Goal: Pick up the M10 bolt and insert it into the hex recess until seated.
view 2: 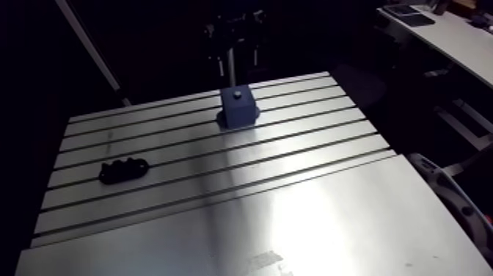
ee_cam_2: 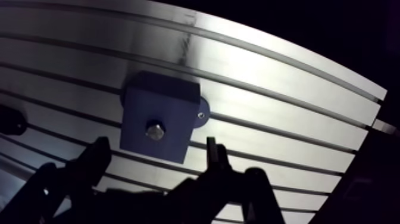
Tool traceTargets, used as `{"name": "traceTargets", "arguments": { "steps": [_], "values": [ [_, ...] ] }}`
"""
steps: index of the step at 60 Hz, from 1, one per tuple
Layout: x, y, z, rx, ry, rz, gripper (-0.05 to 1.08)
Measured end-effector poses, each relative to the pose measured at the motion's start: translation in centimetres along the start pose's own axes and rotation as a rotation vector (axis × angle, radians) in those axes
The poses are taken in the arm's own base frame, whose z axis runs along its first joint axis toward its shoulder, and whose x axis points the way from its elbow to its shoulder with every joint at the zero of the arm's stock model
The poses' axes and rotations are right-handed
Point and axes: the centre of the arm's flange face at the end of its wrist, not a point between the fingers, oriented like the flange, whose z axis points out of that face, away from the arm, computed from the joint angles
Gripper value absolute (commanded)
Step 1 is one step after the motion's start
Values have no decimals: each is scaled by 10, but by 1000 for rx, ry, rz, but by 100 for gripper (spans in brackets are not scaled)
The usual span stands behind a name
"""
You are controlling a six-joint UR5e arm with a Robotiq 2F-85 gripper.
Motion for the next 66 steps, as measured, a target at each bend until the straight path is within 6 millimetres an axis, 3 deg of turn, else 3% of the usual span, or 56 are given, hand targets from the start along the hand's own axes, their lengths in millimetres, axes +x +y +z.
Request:
{"name": "traceTargets", "arguments": {
  "steps": [14,37,66],
  "values": [
    [-2,-3,9,9,-16,139,66],
    [-4,-7,20,15,-39,339,66],
    [-3,-8,27,14,-51,411,62]
  ]
}}
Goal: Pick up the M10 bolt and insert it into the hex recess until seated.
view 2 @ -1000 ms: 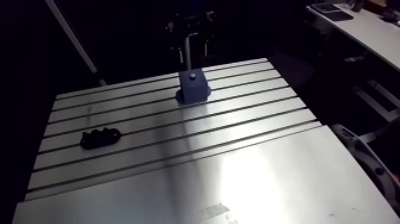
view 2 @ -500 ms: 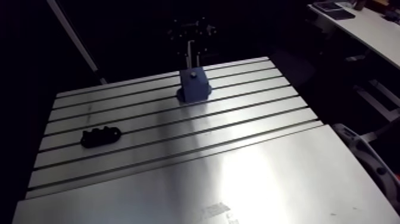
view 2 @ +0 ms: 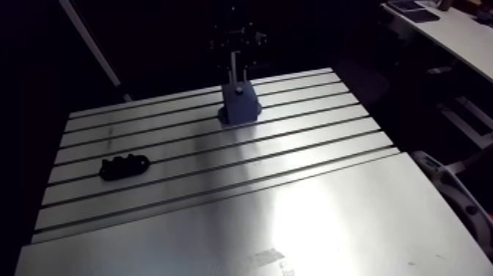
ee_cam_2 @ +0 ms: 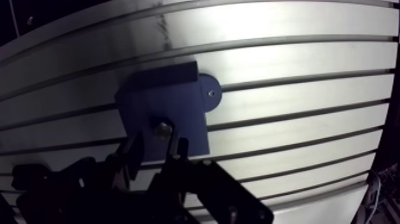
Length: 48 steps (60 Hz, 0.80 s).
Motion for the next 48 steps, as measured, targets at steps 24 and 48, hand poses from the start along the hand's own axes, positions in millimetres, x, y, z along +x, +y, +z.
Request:
{"name": "traceTargets", "arguments": {
  "steps": [24,48],
  "values": [
    [3,2,8,-1,-9,11,63],
    [3,3,14,1,-19,14,63]
  ]
}}
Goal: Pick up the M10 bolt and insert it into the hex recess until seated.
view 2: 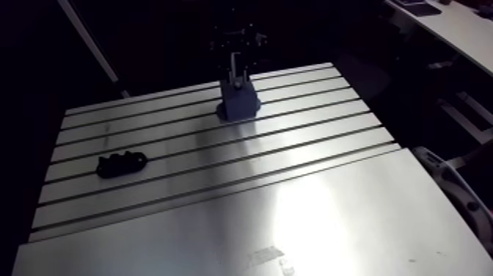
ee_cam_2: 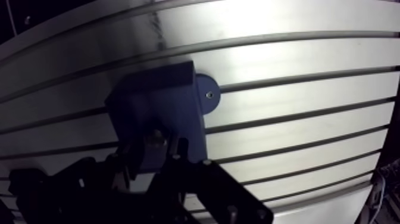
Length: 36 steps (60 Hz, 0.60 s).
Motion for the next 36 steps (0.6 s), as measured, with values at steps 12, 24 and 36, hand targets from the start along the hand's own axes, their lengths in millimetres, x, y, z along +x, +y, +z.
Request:
{"name": "traceTargets", "arguments": {
  "steps": [12,24,36],
  "values": [
    [0,0,1,4,-1,0,63],
    [1,0,2,7,-1,-1,63],
    [1,0,4,8,-5,-3,63]
  ]
}}
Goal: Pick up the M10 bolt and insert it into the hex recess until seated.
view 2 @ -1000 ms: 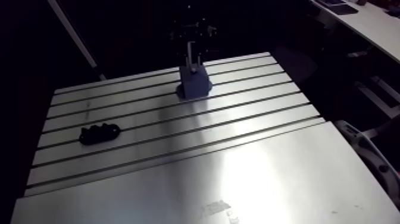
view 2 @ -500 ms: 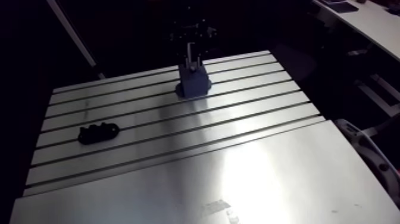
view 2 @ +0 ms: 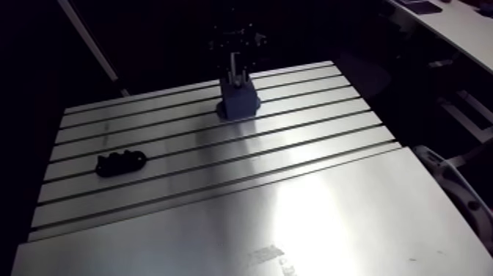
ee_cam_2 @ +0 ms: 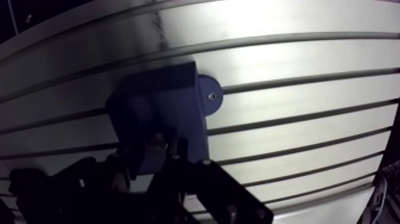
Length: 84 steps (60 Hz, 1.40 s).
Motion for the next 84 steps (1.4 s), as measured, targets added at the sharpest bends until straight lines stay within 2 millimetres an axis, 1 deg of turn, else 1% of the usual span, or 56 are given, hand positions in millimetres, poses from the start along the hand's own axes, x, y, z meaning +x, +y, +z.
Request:
{"name": "traceTargets", "arguments": {
  "steps": [12,84],
  "values": [
    [1,0,2,1,-4,-3,65],
    [2,0,2,1,-3,-10,66]
  ]
}}
